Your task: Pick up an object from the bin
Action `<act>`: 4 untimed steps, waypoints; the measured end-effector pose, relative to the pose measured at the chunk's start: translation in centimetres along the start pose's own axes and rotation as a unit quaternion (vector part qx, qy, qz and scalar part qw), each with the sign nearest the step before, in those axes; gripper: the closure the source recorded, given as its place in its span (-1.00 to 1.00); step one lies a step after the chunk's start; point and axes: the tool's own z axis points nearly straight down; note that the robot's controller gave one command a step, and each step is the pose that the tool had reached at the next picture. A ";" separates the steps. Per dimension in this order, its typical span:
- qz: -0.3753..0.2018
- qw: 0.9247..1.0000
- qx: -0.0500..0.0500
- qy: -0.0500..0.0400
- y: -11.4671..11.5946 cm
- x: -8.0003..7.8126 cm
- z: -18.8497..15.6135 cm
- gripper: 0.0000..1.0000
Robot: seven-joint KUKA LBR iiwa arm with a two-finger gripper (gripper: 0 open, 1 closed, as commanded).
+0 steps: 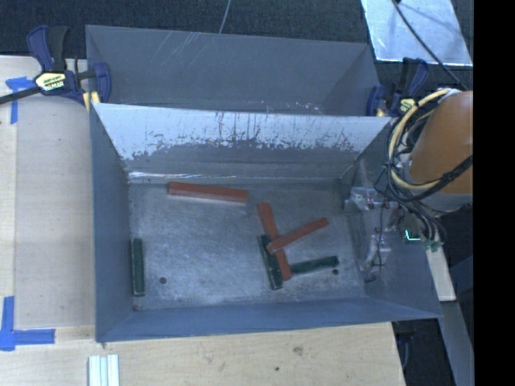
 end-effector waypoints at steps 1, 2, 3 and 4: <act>-0.002 1.000 0.001 -0.004 0.0 -0.2 -0.4 -1.00; -0.046 0.999 0.001 -0.006 5.0 -3.6 7.0 -1.00; 0.061 0.998 0.000 -0.004 6.8 -2.5 5.4 -1.00; -0.047 0.999 0.001 -0.005 7.9 -4.1 5.2 -1.00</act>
Offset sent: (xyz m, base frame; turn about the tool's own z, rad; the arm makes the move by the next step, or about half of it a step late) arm 0.0445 0.0668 -0.0952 -0.1190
